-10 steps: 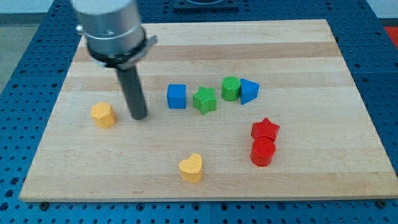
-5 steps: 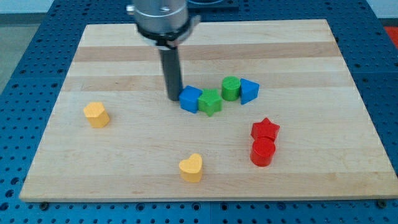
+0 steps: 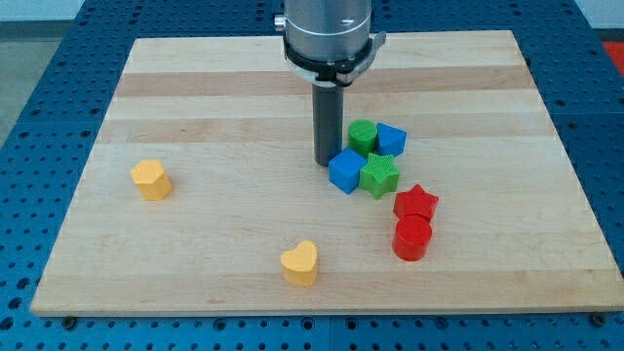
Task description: Place the blue cube diagonally top right to the yellow hexagon
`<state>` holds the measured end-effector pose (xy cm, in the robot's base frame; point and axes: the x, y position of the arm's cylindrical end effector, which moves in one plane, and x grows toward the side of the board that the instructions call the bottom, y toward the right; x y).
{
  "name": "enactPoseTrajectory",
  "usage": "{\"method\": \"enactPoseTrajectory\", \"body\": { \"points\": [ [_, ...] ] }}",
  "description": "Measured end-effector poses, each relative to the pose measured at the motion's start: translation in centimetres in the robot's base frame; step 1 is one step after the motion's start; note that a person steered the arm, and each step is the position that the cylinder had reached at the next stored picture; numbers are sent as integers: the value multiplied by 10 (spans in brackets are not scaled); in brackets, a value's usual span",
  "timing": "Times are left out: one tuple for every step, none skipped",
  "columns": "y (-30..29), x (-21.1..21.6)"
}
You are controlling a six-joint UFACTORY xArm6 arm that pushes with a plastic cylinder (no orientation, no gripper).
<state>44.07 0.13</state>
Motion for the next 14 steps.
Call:
{"method": "enactPoseTrajectory", "body": {
  "points": [
    [-23,0],
    [-58,-11],
    [-75,-22],
    [-60,-2],
    [-33,15],
    [-24,28],
    [-19,36],
    [-13,36],
    [1,48],
    [15,69],
    [24,70],
    [24,60],
    [24,27],
    [24,25]
  ]
}}
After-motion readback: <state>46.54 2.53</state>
